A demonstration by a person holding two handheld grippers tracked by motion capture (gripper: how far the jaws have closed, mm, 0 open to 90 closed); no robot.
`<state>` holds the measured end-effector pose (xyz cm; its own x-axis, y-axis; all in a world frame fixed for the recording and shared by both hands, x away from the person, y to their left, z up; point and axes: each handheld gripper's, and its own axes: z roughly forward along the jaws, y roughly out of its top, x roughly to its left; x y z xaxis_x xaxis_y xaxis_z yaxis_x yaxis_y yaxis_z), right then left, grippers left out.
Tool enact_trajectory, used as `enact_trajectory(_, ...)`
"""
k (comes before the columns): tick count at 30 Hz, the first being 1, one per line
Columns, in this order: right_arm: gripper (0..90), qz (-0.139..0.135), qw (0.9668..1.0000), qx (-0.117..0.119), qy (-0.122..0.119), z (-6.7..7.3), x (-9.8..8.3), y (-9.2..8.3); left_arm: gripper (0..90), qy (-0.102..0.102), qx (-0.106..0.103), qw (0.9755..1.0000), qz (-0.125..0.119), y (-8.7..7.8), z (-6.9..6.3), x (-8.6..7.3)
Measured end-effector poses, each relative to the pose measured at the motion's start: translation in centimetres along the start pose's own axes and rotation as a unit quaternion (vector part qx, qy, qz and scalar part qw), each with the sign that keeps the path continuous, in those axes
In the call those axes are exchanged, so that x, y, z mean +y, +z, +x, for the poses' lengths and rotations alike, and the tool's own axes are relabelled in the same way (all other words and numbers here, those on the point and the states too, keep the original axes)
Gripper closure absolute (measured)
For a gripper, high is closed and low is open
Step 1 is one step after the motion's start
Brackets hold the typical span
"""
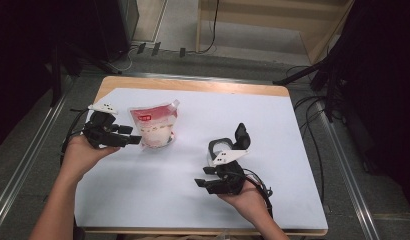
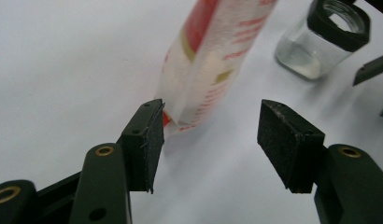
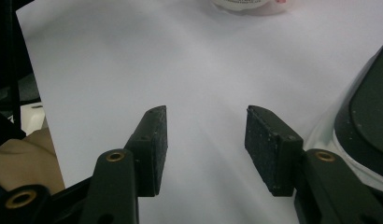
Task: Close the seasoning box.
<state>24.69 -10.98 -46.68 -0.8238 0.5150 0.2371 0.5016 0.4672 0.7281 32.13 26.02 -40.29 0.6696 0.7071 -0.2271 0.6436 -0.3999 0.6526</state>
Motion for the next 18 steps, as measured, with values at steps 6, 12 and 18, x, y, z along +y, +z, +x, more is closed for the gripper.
enact_trajectory(6, 49.6, 0.003, 1.0, -0.001, -0.002, 0.0, 0.0, 0.3, 41.6, -0.003, -0.002, 1.0, -0.008, 1.4, 0.5, 0.4)
enact_trajectory(12, 49.6, 0.008, 1.0, -0.002, 0.001, -0.1, -0.1, 0.8, 41.0, 0.003, -0.01, 0.9997, -0.022, 2.7, 0.6, 1.1)
enact_trajectory(18, 49.0, 0.005, 1.0, 0.001, 0.001, -0.1, 0.0, 1.2, 42.8, 0.0, -0.012, 0.9986, -0.051, 3.7, 0.5, 1.6)
